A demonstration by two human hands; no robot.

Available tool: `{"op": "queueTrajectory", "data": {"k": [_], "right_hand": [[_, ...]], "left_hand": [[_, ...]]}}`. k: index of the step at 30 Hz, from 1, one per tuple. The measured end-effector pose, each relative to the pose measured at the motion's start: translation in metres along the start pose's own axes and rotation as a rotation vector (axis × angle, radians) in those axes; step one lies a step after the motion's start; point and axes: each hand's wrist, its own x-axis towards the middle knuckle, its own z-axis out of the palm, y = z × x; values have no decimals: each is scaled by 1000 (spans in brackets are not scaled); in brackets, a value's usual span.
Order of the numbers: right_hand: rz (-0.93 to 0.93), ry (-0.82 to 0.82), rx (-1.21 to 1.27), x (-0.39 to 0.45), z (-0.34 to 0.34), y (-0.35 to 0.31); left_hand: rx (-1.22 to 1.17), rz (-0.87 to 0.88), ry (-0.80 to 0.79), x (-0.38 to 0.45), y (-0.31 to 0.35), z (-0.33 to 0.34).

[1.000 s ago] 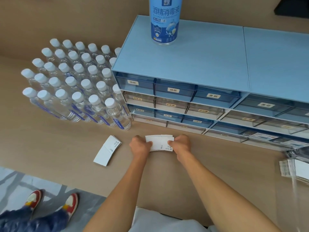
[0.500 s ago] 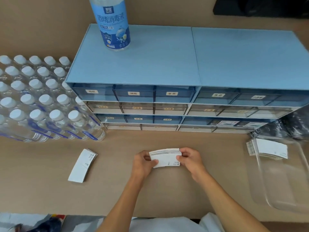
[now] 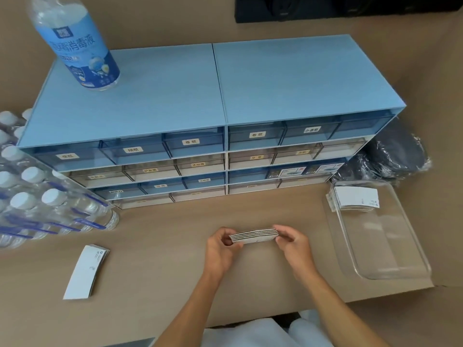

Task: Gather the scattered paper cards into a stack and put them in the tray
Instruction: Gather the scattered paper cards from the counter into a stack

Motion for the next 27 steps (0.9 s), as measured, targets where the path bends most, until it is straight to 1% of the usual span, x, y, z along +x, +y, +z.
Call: {"op": "queueTrajectory", "data": {"k": [6, 11, 15, 21, 25, 27], "right_hand": [[54, -36, 30, -6, 1, 13], [105, -28, 146, -4, 4, 12], [158, -11, 234, 0, 10, 5], [201, -1, 477, -7, 22, -1], [175, 57, 477, -9, 32, 2], [174, 86, 487, -11, 36, 6]], "left_hand": [[-7, -26, 54, -6, -12, -1], [-57, -33, 84, -7, -19, -1], [-167, 2, 103, -10, -25, 0], [-320, 47, 92, -20, -25, 10], [-388, 42, 104, -22, -28, 16], [-403, 70, 91, -24, -28, 20]]}}
